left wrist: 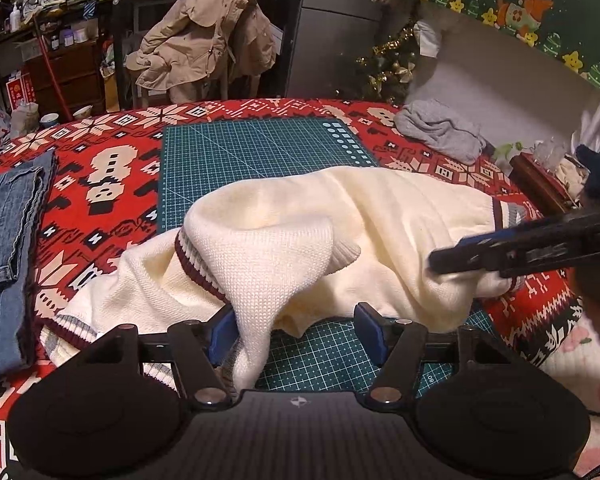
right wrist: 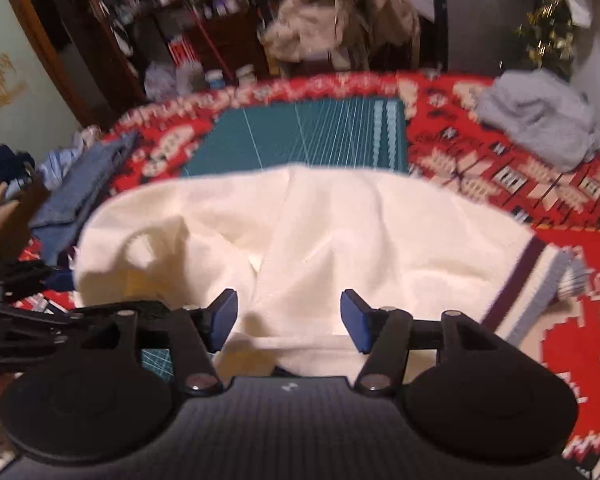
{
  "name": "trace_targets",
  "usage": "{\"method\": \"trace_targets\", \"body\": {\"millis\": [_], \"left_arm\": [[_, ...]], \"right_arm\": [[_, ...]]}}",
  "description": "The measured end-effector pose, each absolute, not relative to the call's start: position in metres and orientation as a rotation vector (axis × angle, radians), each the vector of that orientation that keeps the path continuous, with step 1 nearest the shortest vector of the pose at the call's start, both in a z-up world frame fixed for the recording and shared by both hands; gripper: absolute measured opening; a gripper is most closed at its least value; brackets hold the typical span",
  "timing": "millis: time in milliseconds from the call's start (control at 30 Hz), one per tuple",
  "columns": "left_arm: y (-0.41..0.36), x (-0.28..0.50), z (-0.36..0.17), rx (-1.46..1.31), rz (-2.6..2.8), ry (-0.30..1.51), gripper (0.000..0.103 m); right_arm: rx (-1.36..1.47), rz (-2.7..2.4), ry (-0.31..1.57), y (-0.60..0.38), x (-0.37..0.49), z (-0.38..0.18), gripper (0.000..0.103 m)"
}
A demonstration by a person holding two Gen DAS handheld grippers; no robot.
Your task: Fold clothes
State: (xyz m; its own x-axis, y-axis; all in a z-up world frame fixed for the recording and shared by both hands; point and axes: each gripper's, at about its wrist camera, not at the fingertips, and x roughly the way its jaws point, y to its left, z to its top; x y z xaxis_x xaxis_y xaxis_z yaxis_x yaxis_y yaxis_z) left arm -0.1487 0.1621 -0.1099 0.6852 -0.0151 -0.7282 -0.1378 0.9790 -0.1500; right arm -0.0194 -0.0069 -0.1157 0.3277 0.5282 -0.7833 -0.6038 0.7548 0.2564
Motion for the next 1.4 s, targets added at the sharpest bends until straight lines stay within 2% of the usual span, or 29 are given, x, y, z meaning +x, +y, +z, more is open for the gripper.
{"method": "trace_targets", "body": {"millis": [100,133,167,200,267,600,700,767,900,967,1033,1200,1333,1400], "left_arm": [[0.165,-0.149,-0.11,-0.214,0.068,0.811,0.061],[0.166,-0.149,-0.109,-0.219,0.068,0.809,0.061],[0.166,-0.149,-0.109,-0.224,0.068,0.808,0.061],[0.167,-0.15,-0.109,-0.229,0.067,0.807,0.06],[0.169,-0.15,-0.109,-0.238,0.067,0.804,0.059],[0.203,-0.161,-0.101,-0.356,0.14,0.758,0.058],[0.206,-0.162,-0.101,-0.377,0.148,0.759,0.058],[0.205,-0.163,-0.101,-0.374,0.144,0.759,0.058],[0.199,-0.16,-0.103,-0.357,0.115,0.773,0.058],[0.196,-0.158,-0.103,-0.342,0.105,0.78,0.058],[0.194,-0.159,-0.102,-0.329,0.093,0.782,0.058],[0.194,-0.165,-0.097,-0.315,0.054,0.793,0.058],[0.193,-0.17,-0.096,-0.321,0.014,0.816,0.058],[0.19,-0.17,-0.096,-0.329,-0.015,0.829,0.058]], "right_arm": [[-0.093,0.737,1.031,0.001,-0.015,-0.131,0.056],[-0.104,0.732,1.034,0.004,-0.016,-0.135,0.04],[-0.116,0.727,1.038,0.006,-0.016,-0.138,0.019],[-0.132,0.715,1.033,0.007,-0.018,-0.141,0.016],[-0.13,0.729,1.019,0.007,-0.022,-0.14,0.011],[-0.037,1.029,1.044,0.046,-0.064,-0.121,0.01],[-0.077,1.015,1.036,0.053,-0.068,-0.119,0.018],[-0.085,0.998,1.023,0.052,-0.068,-0.114,0.034],[-0.046,0.948,0.96,0.027,-0.054,-0.088,0.043],[-0.032,0.897,0.921,0.012,-0.04,-0.079,0.054],[-0.025,0.818,0.891,-0.005,-0.021,-0.076,0.061],[-0.002,0.649,0.9,-0.033,0.024,-0.102,0.064],[-0.017,0.649,0.914,-0.037,0.04,-0.122,0.075],[-0.031,0.672,0.931,-0.035,0.044,-0.132,0.076]]}}
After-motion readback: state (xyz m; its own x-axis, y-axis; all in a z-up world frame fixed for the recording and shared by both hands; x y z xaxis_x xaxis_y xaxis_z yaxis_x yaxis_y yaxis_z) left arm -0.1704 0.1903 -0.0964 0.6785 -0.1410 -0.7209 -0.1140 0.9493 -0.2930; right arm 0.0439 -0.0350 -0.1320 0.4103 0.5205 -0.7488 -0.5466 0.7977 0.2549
